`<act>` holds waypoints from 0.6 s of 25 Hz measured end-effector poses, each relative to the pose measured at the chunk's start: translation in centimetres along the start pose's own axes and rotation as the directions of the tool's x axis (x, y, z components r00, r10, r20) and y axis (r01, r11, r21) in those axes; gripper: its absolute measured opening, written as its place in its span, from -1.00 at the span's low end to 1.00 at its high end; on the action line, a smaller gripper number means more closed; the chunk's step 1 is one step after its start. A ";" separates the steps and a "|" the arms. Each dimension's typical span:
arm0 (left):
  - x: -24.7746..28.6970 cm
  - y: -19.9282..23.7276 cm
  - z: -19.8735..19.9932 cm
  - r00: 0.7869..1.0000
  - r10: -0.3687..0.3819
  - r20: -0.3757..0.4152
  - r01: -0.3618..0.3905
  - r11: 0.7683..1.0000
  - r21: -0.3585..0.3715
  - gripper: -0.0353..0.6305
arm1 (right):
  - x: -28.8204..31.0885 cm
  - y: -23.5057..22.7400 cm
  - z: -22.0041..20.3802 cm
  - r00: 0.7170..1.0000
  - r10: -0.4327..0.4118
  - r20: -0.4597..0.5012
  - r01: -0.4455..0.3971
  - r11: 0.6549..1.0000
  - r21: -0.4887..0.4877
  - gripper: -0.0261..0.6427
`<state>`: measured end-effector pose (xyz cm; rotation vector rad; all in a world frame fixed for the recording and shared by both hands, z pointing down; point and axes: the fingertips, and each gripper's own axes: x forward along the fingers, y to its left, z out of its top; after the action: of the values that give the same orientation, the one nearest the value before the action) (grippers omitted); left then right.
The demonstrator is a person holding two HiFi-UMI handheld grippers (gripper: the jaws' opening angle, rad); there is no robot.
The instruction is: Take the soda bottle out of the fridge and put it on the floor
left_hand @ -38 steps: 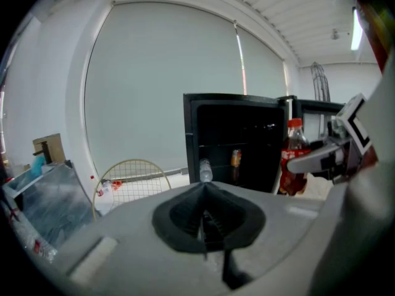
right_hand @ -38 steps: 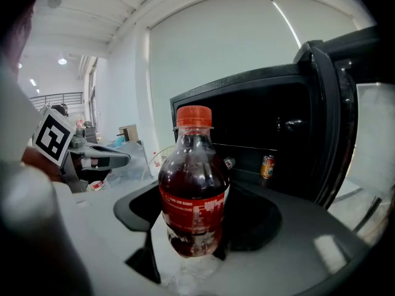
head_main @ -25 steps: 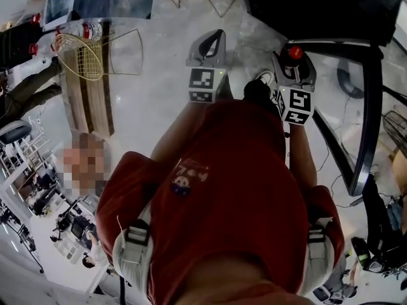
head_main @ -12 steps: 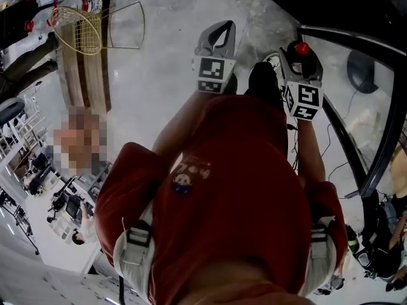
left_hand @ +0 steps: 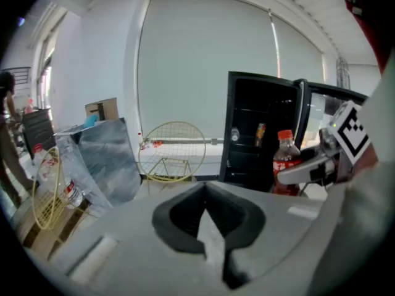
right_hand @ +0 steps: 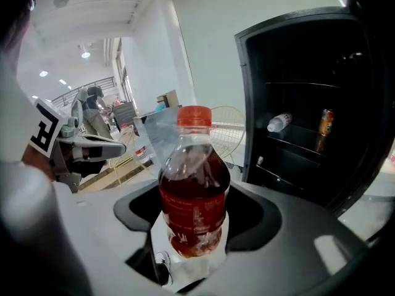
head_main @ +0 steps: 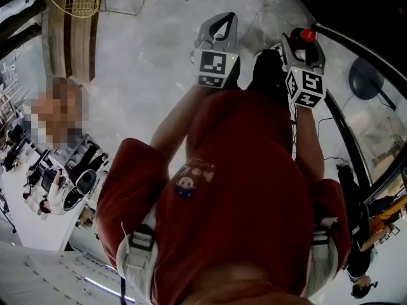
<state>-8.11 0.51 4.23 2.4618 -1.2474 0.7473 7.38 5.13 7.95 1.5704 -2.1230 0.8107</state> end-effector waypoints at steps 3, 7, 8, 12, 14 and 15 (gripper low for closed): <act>-1.8 3.0 -3.0 0.998 0.064 -0.024 -0.065 0.995 -0.073 -0.89 | 2.1 2.8 -0.8 0.998 0.044 -0.035 -0.045 0.999 -0.031 -0.01; -4.6 5.5 -6.0 0.990 0.124 -0.062 -0.132 0.982 -0.134 -0.89 | 2.9 6.1 -1.3 0.995 0.078 -0.061 -0.082 0.995 -0.061 -0.01; -5.1 5.9 -6.4 0.988 0.138 -0.067 -0.146 0.979 -0.143 -0.89 | 3.1 6.5 -1.2 0.994 0.083 -0.065 -0.088 0.993 -0.077 -0.01; -6.5 7.2 -7.5 0.981 0.183 -0.071 -0.193 0.965 -0.179 -0.89 | 3.6 6.9 -1.1 0.993 0.093 -0.073 -0.101 0.988 -0.114 -0.01; -6.3 7.4 -8.4 0.978 0.192 -0.079 -0.203 0.961 -0.187 -0.89 | 4.3 6.6 -1.5 0.992 0.101 -0.082 -0.111 0.985 -0.132 -0.01; -5.9 7.2 -8.7 0.978 0.191 -0.082 -0.204 0.961 -0.189 -0.89 | 4.6 6.4 -1.8 0.991 0.103 -0.087 -0.114 0.984 -0.139 -0.01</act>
<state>-19.68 4.24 8.24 2.1629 -1.4825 0.7063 -0.15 4.24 10.65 1.3385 -2.1730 0.7244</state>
